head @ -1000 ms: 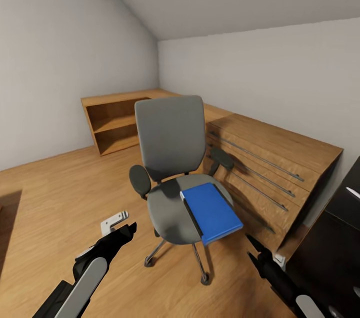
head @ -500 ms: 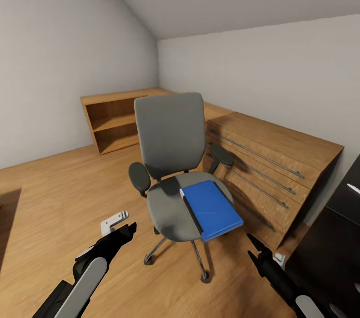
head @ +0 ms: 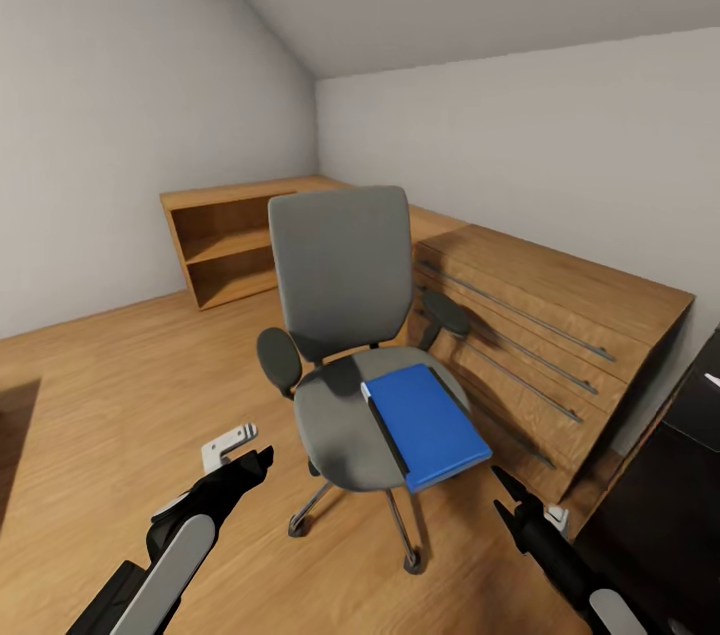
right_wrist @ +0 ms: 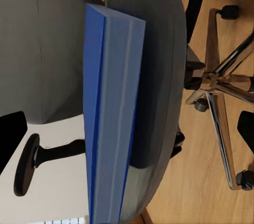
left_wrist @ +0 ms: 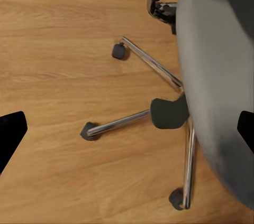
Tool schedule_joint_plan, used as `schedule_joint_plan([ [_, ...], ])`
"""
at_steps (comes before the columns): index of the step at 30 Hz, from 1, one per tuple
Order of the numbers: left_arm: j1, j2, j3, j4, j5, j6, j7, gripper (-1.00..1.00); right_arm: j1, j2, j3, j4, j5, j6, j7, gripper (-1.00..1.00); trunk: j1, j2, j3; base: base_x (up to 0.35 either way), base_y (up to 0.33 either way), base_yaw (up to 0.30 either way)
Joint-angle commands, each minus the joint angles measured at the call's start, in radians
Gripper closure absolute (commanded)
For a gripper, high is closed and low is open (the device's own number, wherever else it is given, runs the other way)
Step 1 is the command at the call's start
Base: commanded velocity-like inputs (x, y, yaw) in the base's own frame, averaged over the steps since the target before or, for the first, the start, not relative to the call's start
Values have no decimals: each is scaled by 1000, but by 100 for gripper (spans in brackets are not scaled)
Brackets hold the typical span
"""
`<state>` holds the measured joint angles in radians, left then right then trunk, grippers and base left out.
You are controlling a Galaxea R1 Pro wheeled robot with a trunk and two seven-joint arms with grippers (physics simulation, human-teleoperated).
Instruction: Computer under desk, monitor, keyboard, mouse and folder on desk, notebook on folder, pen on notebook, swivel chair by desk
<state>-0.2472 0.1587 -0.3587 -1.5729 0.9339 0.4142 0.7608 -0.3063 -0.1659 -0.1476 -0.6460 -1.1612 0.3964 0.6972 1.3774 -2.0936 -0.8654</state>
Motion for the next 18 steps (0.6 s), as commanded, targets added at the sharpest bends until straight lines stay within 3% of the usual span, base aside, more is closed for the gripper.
schedule_joint_plan([
  [1, -1, 1, -2, -1, 6, 2, 8, -100, -1, 0, -1, 0, -8, 9, 1, -100, 0, 0, -1, 150, 23, 0],
  [18, -1, 1, -5, 1, 5, 3, 7, -100, -1, 0, -1, -1, -8, 9, 1, -100, 0, 0, -1, 84, 10, 0],
])
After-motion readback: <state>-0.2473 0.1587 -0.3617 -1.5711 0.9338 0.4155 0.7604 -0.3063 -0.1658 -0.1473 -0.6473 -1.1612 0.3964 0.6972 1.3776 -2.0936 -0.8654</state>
